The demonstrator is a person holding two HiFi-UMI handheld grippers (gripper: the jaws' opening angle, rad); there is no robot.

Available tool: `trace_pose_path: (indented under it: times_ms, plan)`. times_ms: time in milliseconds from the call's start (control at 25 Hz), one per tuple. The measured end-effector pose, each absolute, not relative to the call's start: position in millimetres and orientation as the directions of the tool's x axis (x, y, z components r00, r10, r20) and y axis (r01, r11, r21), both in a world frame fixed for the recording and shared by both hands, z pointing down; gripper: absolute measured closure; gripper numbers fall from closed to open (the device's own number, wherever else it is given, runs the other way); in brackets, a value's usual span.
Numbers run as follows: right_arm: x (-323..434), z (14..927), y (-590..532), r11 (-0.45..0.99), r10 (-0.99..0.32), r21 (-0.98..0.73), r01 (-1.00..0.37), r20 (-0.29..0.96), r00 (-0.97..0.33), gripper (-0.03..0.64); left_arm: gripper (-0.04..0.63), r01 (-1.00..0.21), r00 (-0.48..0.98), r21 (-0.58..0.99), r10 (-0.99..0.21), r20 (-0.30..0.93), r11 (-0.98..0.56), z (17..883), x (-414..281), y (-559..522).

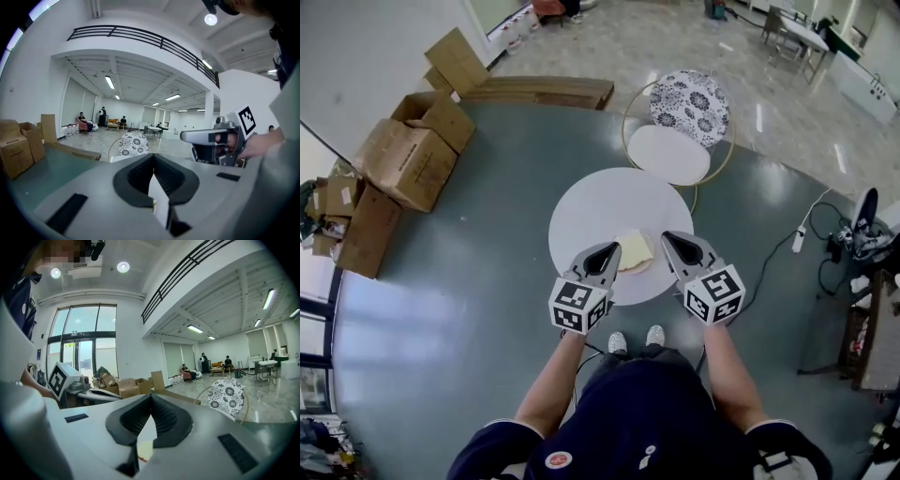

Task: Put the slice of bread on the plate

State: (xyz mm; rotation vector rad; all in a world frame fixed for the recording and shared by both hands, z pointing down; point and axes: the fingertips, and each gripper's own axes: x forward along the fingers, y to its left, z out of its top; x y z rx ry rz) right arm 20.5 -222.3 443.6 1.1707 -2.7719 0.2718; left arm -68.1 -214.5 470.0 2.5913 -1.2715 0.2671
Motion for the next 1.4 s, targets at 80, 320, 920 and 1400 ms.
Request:
trace_pose_path:
  times_ms: [80, 320, 920, 1400]
  plan:
    - [19, 432, -220, 0.693, -0.696, -0.107, -0.713, 0.160, -0.700, 0.609, 0.588, -0.778, 0.627, 0.146, -0.741, 0.239, -0.611, 455, -63, -210]
    - [13, 406, -212, 0.720, -0.682, -0.060, -0.691, 0.118, -0.721, 0.609, 0.588, -0.732, 0.681, 0.136, -0.715, 0.161, -0.667, 412, -48, -197]
    - [-7, 367, -200, 0.771, -0.635, -0.013, -0.637, 0.056, -0.770, 0.610, 0.588, -0.698, 0.715, 0.131, -0.696, 0.067, -0.704, 369, -48, -192]
    - [-8, 356, -194, 0.776, -0.630, 0.005, -0.631, 0.038, -0.775, 0.611, 0.588, -0.689, 0.723, 0.141, -0.689, 0.056, -0.711, 364, -45, -187]
